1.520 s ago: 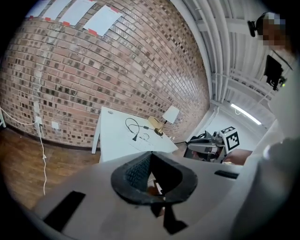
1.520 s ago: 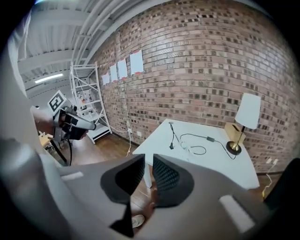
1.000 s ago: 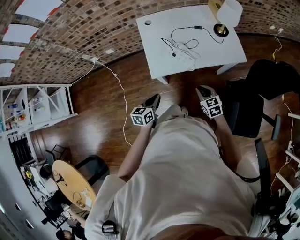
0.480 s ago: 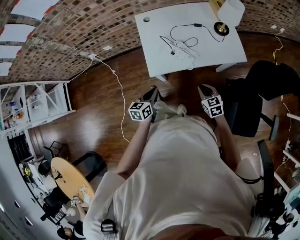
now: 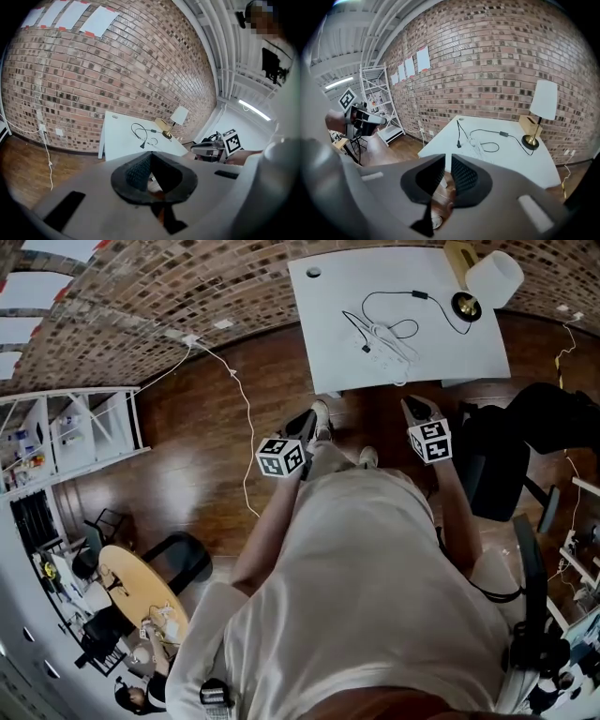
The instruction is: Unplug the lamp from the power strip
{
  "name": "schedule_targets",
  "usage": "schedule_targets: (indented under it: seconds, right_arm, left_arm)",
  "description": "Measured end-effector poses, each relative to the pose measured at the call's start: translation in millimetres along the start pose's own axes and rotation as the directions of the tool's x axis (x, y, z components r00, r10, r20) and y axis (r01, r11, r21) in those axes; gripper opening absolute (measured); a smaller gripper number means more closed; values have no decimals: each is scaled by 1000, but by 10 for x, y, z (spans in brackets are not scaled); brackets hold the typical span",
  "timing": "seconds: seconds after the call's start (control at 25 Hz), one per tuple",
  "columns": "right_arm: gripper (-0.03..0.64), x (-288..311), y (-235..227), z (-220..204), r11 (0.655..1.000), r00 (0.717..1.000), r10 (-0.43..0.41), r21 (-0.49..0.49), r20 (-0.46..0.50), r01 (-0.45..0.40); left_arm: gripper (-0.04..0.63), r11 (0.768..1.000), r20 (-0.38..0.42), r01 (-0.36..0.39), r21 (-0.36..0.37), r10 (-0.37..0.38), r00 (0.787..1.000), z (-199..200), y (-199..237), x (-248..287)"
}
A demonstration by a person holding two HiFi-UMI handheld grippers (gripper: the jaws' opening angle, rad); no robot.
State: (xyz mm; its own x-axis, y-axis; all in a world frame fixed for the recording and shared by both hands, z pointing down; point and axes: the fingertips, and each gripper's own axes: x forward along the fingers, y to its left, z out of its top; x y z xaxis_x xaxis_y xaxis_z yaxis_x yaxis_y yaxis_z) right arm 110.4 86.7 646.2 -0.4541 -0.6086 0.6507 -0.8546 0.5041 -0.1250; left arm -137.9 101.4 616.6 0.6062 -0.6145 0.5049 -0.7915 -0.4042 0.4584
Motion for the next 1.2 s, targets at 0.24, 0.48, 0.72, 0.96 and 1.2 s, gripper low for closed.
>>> schedule_targets:
  seconds: [0.24,0.48,0.72,0.96,1.2]
  right_arm:
    - [37,337,146,243,999,1000,-15,33,-13,16]
    - [37,680,126,473,997,998,-49,58,-44,52]
    - [37,931,158,658,993,994,-89,74,-70,95]
    - [37,1072,140,782,983,985,-151,95,-88,159]
    - [37,1184,96,794,963,964,-227,120,-136,243]
  left_arm:
    - [5,996,-58,82,22,-81,995,233,263,221]
    - [5,976,-124,199,84,-188,974,588,413,612]
    - [5,940,-197,318,121,-291,936,821,547,919]
    - [5,906,-252,404,125,-365,896,996,697,1137]
    - [5,870,-306,480,110,-430,850,1124,765,1377]
